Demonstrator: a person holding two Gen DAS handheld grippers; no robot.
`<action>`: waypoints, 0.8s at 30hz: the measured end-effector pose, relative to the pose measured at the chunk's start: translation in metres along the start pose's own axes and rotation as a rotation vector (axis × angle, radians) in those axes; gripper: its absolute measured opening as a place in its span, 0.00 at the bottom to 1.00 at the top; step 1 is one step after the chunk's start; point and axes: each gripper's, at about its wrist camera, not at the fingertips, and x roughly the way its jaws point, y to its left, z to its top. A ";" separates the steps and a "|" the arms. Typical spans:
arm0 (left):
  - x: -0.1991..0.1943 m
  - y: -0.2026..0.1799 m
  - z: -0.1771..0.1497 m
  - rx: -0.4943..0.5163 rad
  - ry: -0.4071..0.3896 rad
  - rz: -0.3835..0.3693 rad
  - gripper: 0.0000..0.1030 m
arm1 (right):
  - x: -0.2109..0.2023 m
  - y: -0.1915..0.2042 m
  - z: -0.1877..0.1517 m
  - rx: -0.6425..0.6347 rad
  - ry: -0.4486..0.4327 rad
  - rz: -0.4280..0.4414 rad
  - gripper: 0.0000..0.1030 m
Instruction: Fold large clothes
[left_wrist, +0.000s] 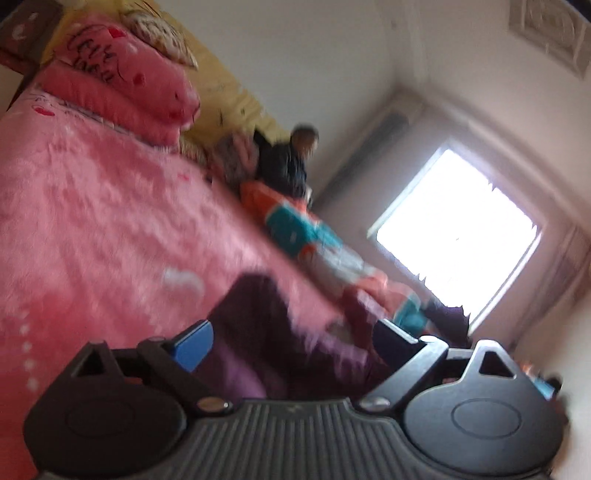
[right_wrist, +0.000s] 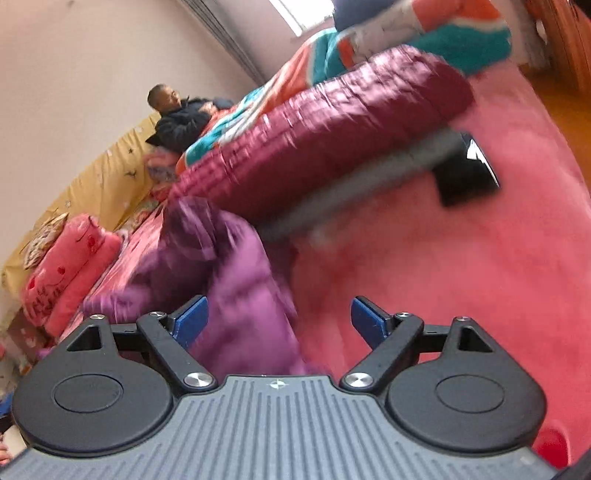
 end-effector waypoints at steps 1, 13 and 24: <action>-0.003 0.001 -0.006 0.013 0.023 0.009 0.90 | -0.004 -0.006 -0.006 0.017 0.007 0.033 1.00; -0.037 0.014 -0.070 0.090 0.279 0.100 0.90 | 0.013 0.001 -0.037 -0.020 0.044 0.195 1.00; -0.008 0.001 -0.092 0.110 0.339 0.067 0.93 | 0.023 0.014 -0.040 -0.088 0.115 0.133 1.00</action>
